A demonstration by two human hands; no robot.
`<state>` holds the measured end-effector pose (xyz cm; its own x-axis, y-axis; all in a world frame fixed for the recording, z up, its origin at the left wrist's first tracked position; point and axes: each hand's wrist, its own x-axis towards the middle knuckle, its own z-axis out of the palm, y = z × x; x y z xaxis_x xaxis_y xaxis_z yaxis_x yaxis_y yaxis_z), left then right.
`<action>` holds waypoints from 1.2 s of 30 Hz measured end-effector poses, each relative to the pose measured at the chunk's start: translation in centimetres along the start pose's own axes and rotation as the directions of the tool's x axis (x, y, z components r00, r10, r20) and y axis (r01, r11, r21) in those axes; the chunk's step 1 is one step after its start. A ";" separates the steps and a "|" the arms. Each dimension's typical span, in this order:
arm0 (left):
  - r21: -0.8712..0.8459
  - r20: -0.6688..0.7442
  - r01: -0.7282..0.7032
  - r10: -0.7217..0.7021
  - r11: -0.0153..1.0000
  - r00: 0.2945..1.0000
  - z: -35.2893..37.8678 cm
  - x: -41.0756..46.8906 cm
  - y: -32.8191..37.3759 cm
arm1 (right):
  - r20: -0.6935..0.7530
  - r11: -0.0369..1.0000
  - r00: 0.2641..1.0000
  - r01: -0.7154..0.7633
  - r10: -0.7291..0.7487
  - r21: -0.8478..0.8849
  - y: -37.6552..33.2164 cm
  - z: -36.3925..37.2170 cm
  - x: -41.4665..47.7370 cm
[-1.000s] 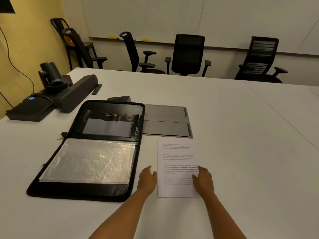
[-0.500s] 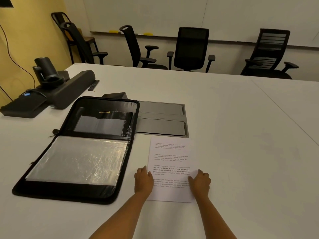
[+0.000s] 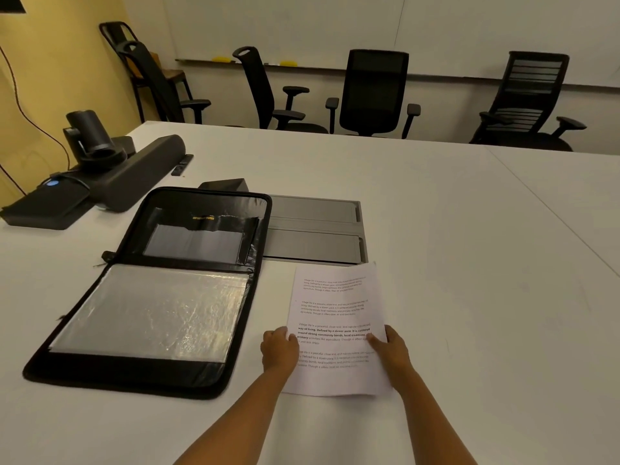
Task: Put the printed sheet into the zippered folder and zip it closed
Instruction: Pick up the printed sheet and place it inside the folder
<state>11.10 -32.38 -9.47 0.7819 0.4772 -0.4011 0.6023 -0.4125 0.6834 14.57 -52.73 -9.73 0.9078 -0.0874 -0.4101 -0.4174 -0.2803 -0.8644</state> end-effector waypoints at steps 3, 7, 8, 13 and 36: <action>-0.135 0.073 0.051 -0.041 0.990 0.996 -1.4 0.6 -0.2 | 0.151 0.981 0.987 0.027 -0.056 0.192 -0.5 -1.1 -0.7; -0.566 0.370 0.241 -0.018 0.788 0.929 -4.2 1.1 0.2 | 0.292 0.965 0.951 0.022 -0.100 0.261 -2.1 -1.9 -1.6; -0.625 0.401 0.246 0.034 0.741 0.916 -4.9 1.1 0.7 | 0.331 0.965 0.936 0.029 -0.117 0.261 -2.6 -1.9 -1.9; -0.686 0.420 0.177 0.185 0.705 0.889 -8.0 0.1 2.7 | 0.499 0.957 0.857 -0.026 -0.128 0.290 -4.4 -0.5 -3.2; 0.207 0.681 -0.572 0.303 0.794 0.666 -27.0 -0.5 6.9 | 0.496 0.950 0.811 0.280 -0.311 0.138 -13.7 2.1 -10.9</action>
<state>10.52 -14.47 11.94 0.8128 -0.3355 -0.4762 0.0641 -0.7610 0.6456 10.30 -45.88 6.01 0.8460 0.4908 -0.2082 -0.1483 -0.1584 -0.9762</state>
